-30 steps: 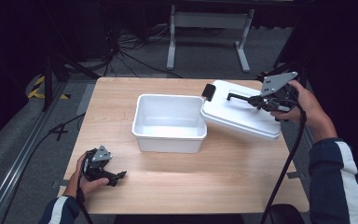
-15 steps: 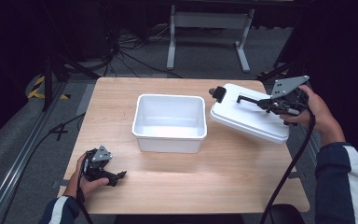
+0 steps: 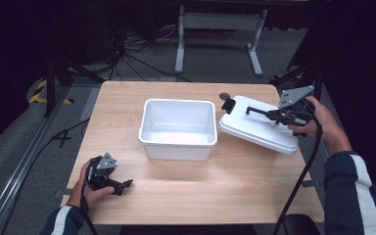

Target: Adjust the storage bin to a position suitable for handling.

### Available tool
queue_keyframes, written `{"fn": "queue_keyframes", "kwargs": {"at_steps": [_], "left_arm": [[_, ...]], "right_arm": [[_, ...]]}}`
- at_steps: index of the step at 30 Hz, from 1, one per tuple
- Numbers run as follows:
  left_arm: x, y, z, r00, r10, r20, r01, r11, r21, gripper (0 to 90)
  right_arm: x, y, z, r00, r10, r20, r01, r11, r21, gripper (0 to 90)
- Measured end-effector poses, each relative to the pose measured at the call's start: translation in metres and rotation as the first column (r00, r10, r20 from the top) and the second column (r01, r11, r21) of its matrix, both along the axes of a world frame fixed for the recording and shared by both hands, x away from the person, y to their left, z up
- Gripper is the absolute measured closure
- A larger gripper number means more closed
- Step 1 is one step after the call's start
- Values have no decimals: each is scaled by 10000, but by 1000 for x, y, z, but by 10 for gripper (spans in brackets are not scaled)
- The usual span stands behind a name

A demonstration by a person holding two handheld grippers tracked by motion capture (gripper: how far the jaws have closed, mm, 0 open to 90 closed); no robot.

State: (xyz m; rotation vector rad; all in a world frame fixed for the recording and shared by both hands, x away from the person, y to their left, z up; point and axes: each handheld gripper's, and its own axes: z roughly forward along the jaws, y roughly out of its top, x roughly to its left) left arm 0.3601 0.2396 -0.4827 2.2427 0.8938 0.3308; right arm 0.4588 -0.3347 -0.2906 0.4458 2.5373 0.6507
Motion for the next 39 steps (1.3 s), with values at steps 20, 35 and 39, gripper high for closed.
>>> {"fn": "queue_keyframes", "kwargs": {"at_steps": [20,35,39], "left_arm": [[0,0,0,10000,13,-8,-13,10000,-6,6],[0,0,0,10000,1,2,-1,10000,-2,6],[0,0,0,10000,34,-3,-34,10000,7,7]], "right_arm": [[28,7,-62,9950,-343,-939,331,9993,-143,849],[35,3,-85,9899,-581,-1291,592,9982,46,848],[35,2,-90,9882,-795,-1309,782,9968,-152,845]]}}
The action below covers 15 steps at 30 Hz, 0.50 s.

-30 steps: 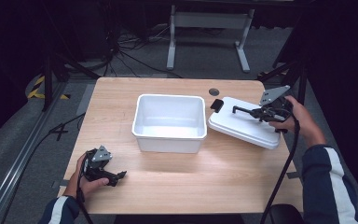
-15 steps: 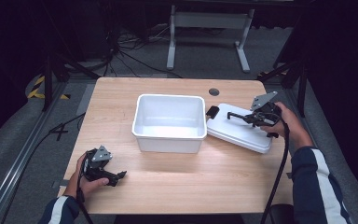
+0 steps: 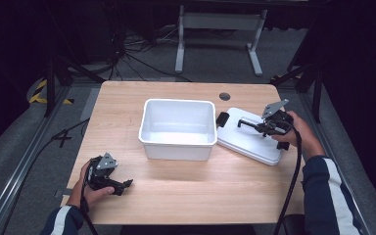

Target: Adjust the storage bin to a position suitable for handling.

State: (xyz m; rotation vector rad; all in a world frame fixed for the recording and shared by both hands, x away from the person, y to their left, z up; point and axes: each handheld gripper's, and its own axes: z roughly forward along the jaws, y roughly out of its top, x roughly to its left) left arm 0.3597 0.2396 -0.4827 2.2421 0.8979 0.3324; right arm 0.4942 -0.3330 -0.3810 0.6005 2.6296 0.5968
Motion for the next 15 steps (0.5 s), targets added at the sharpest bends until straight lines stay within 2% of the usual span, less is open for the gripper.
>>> {"fn": "queue_keyframes", "kwargs": {"at_steps": [6,9,11,15], "left_arm": [[0,0,0,10000,34,27,-34,10000,10,7],[-1,0,0,9999,69,89,-70,10000,36,7],[-1,0,0,10000,64,-33,-65,10000,-33,7],[0,0,0,10000,-10,-30,10,10000,-4,6]], "right_arm": [[0,-4,-10,9999,-163,-11,163,9998,67,843],[2,-9,-11,9992,-363,-147,370,9979,531,840],[1,-9,-10,9989,-446,-140,453,9976,528,835],[0,-9,-10,9985,-542,-99,547,9973,499,825]]}}
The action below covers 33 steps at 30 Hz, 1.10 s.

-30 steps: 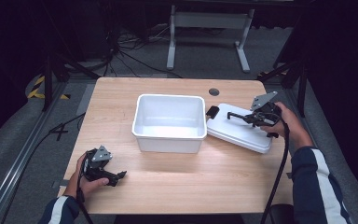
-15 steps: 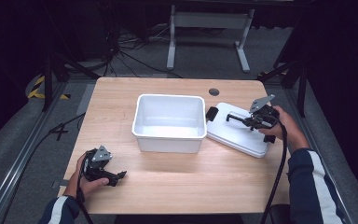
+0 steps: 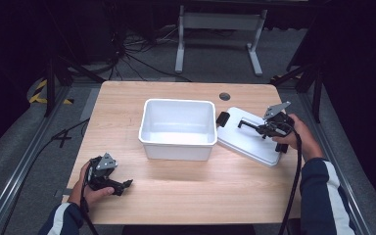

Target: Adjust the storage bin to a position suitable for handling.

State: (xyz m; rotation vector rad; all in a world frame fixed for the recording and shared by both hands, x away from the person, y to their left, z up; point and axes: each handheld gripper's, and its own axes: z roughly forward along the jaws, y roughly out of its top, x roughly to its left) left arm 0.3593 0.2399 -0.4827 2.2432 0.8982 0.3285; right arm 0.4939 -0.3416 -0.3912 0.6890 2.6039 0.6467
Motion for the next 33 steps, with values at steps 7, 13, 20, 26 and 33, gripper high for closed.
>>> {"fn": "queue_keyframes", "kwargs": {"at_steps": [7,13,20,26,33], "left_arm": [[3,1,0,9996,-261,58,260,9997,20,3],[4,1,0,9993,-363,59,362,9993,70,1],[4,0,0,9995,-303,53,303,9995,-28,2],[4,1,-1,9994,-338,113,339,9994,-36,3],[3,1,0,9995,-315,68,315,9995,-19,7]], "right_arm": [[-2,-5,3,9989,-471,-22,472,9985,287,769],[-6,-3,6,9986,-524,45,522,9978,411,686],[-11,1,5,9978,-645,124,634,9951,758,565],[-17,6,7,9978,-663,33,658,9939,880,492],[-24,13,11,9968,-782,189,759,9920,1005,433]]}}
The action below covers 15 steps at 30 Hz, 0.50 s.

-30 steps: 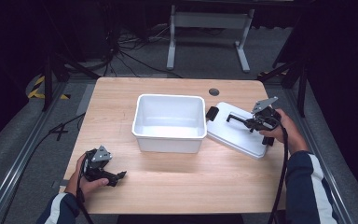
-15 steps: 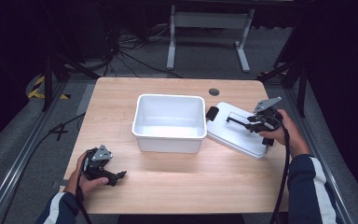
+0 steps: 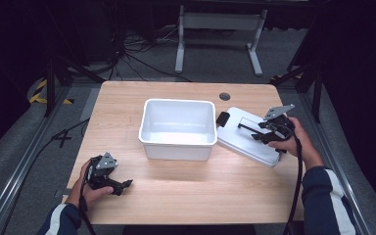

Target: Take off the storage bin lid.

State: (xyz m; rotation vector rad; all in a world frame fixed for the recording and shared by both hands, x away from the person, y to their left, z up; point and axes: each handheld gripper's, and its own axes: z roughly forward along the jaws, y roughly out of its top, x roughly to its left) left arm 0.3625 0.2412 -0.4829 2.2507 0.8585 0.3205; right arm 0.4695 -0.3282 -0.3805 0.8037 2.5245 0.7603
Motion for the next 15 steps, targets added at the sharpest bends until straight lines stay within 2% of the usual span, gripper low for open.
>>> {"fn": "queue_keyframes", "kwargs": {"at_steps": [6,11,15], "left_arm": [[0,0,0,10000,-10,-3,10,10000,1,7],[0,0,0,10000,-11,2,11,10000,8,7],[1,0,0,9999,-100,-24,100,9999,23,4]], "right_arm": [[-6,4,6,9998,18,215,-19,10000,25,409],[-11,5,8,9994,-194,289,191,9998,102,384],[-21,6,12,9975,-375,598,364,9991,201,368]]}}
